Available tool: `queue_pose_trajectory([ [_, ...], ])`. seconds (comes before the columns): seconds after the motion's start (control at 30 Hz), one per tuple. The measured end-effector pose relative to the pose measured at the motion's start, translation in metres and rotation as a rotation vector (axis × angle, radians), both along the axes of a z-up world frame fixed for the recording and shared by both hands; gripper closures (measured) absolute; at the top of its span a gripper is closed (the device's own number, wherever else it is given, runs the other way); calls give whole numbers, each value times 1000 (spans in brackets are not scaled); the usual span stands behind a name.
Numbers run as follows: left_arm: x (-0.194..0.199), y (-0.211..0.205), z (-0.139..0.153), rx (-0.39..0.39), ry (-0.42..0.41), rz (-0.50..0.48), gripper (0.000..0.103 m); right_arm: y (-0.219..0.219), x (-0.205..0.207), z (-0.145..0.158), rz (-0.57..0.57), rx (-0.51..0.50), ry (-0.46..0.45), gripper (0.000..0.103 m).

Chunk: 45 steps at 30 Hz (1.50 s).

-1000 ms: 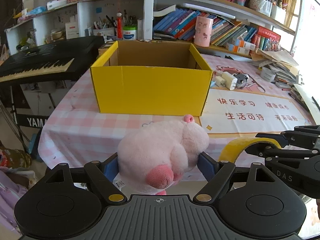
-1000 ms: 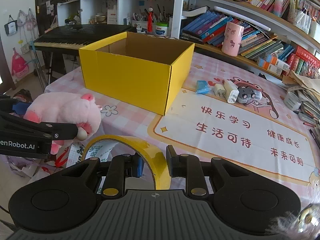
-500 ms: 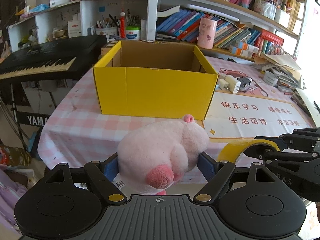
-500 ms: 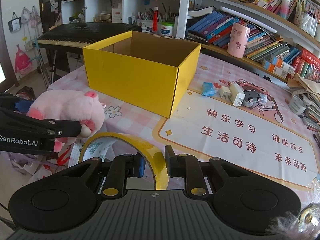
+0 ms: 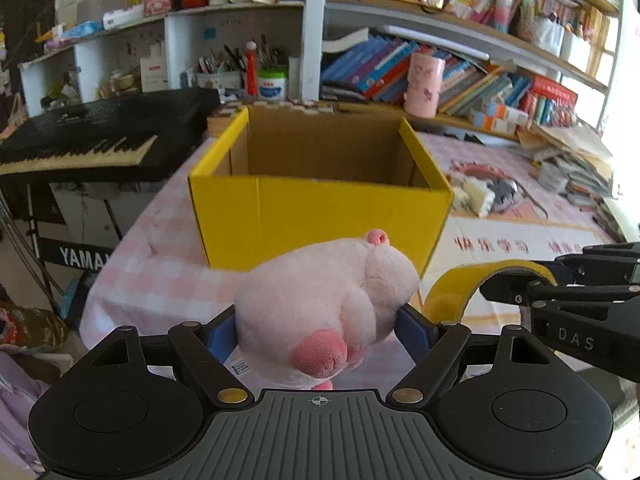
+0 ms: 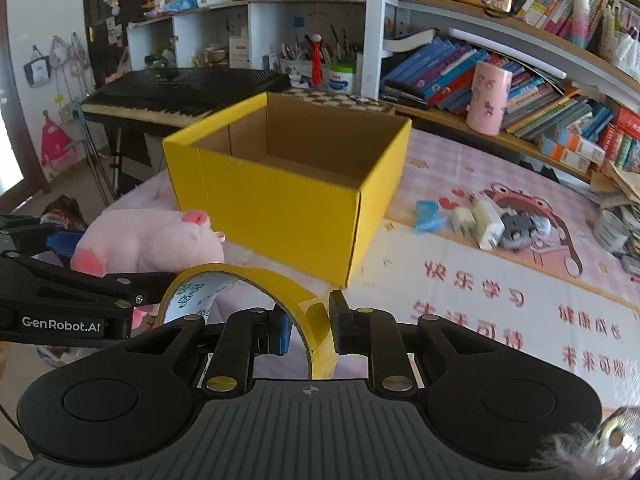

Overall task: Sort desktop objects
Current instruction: 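Carry the pig and tape roll with both tools over the yellow box, then lower the pig and tape into the yellow box and open both tools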

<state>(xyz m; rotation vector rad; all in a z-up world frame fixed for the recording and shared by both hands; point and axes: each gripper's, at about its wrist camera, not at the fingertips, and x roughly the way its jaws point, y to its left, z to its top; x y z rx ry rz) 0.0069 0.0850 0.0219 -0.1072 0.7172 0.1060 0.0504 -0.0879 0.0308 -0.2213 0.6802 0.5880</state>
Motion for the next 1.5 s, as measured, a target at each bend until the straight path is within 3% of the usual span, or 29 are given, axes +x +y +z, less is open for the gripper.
queue_pose_trajectory([
  [0.4, 55, 21, 46, 53, -113, 30, 21, 22, 69, 46, 94, 74, -77, 85],
  [0.63, 113, 33, 49, 97, -123, 41, 21, 44, 132, 55, 162, 57, -111, 85],
  [1.07, 220, 48, 10, 201, 63, 4, 21, 104, 243, 9, 311, -151, -69, 85],
  [1.27, 246, 49, -9, 251, 151, -21, 20, 127, 267, -9, 400, -260, -55, 85],
  [1.5, 258, 46, -22, 297, 215, -53, 20, 138, 281, -26, 437, -311, -8, 85],
])
